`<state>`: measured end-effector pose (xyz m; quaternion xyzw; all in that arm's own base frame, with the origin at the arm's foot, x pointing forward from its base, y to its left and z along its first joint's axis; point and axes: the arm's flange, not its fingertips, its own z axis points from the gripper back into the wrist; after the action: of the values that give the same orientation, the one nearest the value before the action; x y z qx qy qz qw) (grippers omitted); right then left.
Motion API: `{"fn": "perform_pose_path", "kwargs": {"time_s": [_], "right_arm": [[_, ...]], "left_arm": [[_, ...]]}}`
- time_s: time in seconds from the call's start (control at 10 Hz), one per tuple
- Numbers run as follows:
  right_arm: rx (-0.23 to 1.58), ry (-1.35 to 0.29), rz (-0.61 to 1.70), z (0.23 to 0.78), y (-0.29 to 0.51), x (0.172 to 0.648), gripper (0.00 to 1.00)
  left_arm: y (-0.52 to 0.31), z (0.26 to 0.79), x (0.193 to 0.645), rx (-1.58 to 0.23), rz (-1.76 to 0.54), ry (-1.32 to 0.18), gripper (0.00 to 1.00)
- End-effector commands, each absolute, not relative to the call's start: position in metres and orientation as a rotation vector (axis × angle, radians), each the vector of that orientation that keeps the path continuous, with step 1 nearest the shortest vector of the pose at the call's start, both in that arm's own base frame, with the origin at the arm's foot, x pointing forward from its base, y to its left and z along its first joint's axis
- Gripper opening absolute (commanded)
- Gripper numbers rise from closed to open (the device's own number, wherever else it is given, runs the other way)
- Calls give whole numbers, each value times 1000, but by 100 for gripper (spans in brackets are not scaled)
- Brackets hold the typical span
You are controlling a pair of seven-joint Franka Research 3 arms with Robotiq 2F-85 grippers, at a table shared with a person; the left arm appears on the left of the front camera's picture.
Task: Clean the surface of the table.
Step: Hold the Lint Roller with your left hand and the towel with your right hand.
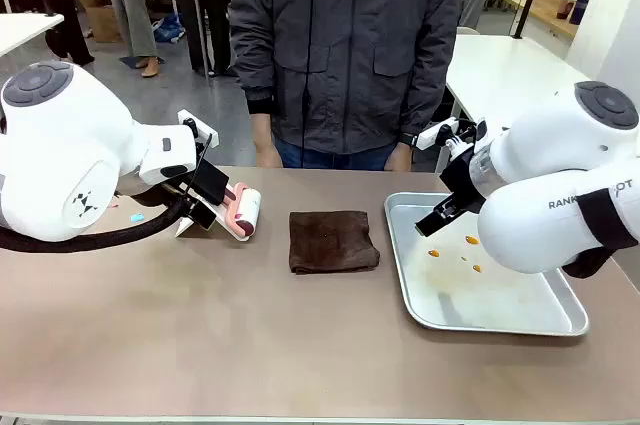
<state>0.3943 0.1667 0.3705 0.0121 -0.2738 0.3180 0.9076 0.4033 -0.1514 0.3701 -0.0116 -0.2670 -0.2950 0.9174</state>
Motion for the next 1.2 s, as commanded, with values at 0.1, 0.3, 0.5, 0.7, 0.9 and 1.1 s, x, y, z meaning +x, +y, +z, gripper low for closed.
{"fn": "perform_pose_path", "kwargs": {"time_s": [0.1, 0.3, 0.5, 0.7, 0.9, 1.1], "right_arm": [[25, -566, 656, 371, 167, 394, 100], [25, -566, 656, 371, 167, 394, 100], [25, -566, 656, 371, 167, 394, 100], [25, -566, 656, 371, 167, 394, 100], [25, -566, 656, 371, 167, 394, 100], [25, -566, 656, 371, 167, 394, 100]], "left_arm": [[-151, 370, 403, -24, -607, -549, 100], [-151, 370, 403, -24, -607, -549, 100], [-151, 370, 403, -24, -607, -549, 100], [-151, 370, 403, -24, -607, -549, 100], [-151, 370, 403, -24, -607, -549, 100], [-151, 370, 403, -24, -607, -549, 100]]}}
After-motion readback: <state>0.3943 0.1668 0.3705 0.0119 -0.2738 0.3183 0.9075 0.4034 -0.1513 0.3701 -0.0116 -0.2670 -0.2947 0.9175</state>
